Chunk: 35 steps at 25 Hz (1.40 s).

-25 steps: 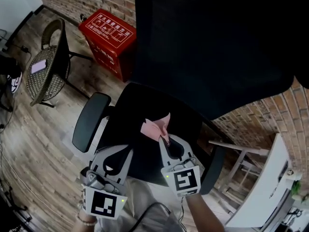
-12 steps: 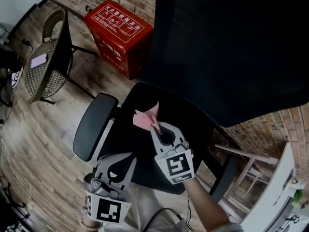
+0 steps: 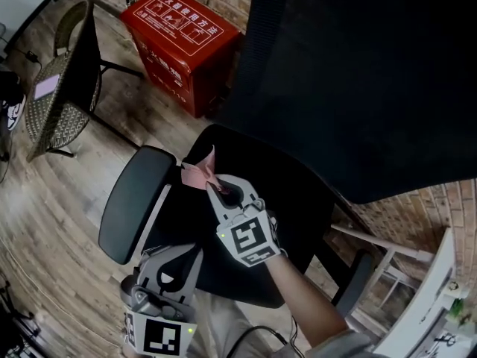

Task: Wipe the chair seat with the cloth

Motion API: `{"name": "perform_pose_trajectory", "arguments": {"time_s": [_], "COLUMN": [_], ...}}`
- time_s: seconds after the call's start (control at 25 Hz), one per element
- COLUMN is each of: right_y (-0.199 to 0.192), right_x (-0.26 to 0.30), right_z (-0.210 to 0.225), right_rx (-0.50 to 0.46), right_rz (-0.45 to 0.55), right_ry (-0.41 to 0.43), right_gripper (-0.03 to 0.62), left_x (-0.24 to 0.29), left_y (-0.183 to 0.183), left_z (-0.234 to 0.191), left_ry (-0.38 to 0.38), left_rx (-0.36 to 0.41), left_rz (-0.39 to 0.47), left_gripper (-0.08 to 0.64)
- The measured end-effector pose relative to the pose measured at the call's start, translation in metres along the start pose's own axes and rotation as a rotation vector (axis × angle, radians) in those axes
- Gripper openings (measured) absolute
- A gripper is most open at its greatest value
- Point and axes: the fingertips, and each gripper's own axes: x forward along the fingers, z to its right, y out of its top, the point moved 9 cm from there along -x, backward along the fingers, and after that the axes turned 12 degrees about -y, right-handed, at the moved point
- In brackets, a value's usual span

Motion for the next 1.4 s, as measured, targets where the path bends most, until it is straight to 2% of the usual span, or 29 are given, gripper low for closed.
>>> {"name": "perform_pose_trajectory", "arguments": {"time_s": [0.2,0.4,0.92,1.24,1.4], "right_y": [-0.013,-0.027,-0.063,-0.096,-0.115], "right_x": [0.032,0.054,0.061,0.034,0.012], "right_z": [-0.008,-0.004,0.028,0.058,0.073], "right_rx": [-0.071,-0.079,0.009,0.130,0.159], "right_rz": [-0.034,-0.079,-0.206,-0.297,-0.340], "right_ry": [0.052,0.030,-0.204,-0.368,-0.440], "right_gripper": [0.055,0.055,0.055,0.055,0.055], "left_x": [0.007,0.011,0.031,0.052,0.065], "left_y": [-0.011,-0.020,-0.025,-0.022,-0.017], "left_z": [-0.006,-0.010,-0.014,-0.017,-0.015], "left_ry": [-0.002,0.000,-0.070,-0.131,-0.169], "left_rx": [-0.031,-0.047,-0.018,0.036,0.068], "left_rz": [0.011,0.002,-0.004,-0.008,-0.011], "left_gripper": [0.018,0.018,0.018,0.018,0.018]}}
